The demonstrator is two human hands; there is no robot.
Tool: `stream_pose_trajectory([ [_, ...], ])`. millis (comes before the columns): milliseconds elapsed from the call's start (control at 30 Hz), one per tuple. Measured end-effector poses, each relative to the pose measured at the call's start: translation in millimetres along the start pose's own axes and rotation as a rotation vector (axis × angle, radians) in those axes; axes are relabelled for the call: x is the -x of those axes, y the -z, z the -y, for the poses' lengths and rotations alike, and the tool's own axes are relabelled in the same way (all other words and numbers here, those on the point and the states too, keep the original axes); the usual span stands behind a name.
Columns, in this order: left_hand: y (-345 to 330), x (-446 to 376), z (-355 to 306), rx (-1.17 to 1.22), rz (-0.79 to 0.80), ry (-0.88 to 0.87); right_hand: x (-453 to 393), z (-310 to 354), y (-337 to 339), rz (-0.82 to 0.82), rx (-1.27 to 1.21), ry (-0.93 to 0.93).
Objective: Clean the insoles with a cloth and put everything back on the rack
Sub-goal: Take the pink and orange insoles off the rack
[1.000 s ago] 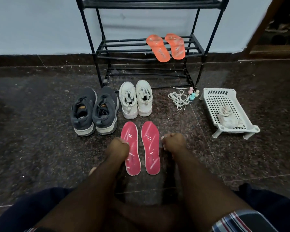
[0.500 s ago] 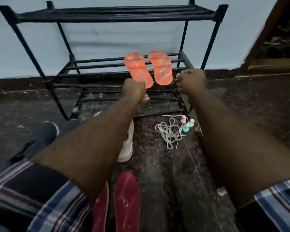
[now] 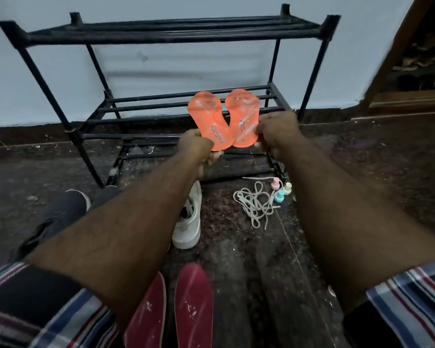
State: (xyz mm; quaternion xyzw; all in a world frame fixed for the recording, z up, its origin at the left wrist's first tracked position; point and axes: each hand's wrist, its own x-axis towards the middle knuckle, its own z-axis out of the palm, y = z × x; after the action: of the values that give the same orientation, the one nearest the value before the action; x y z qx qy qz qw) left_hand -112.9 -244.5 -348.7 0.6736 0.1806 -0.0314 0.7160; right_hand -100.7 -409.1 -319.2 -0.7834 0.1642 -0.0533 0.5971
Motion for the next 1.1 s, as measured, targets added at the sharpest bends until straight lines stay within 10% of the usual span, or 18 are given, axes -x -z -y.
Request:
stream_pose_trajectory([
  [533, 81.7, 282.4, 237.8, 0.026, 0.071, 0.348, 300.0, -199.9, 76.6, 0.222, 0.014, -0.618],
  [1100, 94.3, 291.3, 239.0, -0.944, 0.281, 0.122, 277.0, -223.7, 88.2, 0.063, 0.468, -0.535],
])
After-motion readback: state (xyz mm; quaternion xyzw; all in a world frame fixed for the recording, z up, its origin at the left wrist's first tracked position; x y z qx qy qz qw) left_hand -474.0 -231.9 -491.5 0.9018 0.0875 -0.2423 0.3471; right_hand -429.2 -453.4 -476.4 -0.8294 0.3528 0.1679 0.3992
